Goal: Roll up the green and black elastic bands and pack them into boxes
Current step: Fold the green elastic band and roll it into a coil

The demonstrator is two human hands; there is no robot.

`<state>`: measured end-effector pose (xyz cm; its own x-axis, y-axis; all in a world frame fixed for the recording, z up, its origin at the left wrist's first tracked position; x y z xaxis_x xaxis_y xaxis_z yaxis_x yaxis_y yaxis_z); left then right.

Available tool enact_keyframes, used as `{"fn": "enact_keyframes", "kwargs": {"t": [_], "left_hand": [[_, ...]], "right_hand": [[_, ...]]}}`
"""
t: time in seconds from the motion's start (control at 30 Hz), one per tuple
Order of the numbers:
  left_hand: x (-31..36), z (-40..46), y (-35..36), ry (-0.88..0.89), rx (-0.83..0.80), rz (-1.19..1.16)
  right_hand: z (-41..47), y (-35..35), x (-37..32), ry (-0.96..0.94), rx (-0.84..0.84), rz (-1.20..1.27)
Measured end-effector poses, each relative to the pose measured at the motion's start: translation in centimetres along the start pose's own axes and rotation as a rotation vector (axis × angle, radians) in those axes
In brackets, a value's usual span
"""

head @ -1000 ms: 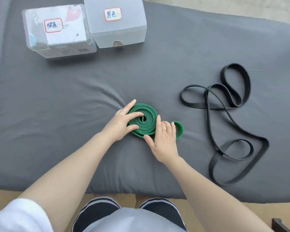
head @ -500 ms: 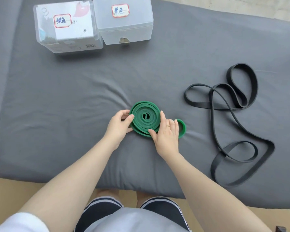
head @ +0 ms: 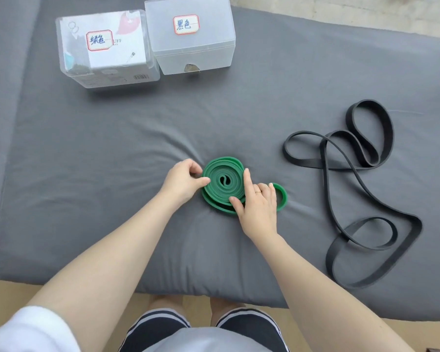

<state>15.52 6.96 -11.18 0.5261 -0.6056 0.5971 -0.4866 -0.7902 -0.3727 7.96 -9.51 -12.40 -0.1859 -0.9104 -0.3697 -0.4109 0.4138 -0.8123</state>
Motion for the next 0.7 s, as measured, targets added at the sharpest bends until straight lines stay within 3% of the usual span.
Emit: {"fn": "enact_keyframes", "kwargs": {"t": [0.17, 0.33, 0.5, 0.7], "left_hand": [[3.7, 1.9, -0.3, 0.120, -0.196, 0.196], [3.6, 0.7, -0.9, 0.075, -0.371, 0.284], [1.8, -1.6, -0.9, 0.149, -0.354, 0.268], [1.5, -2.6, -0.3, 0.191, -0.228, 0.137]], "right_hand": [[-0.2, -0.2, -0.3, 0.048, -0.028, 0.051], [-1.0, 0.5, 0.4, 0.061, -0.035, 0.083], [-1.2, 1.0, 0.4, 0.040, 0.025, 0.054], [-1.3, 0.2, 0.3, 0.067, -0.077, 0.164]]}}
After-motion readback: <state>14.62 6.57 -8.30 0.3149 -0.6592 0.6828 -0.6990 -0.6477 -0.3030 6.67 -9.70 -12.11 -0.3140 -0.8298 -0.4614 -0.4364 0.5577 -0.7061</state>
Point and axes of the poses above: each hand's wrist, its own z-axis towards the middle knuckle, its own y-axis out of the palm, x = y × z, the point moved 1 cm from there along z, towards the middle knuckle, and after that the axes turned 10 degrees about -x, right-handed, at the moved point
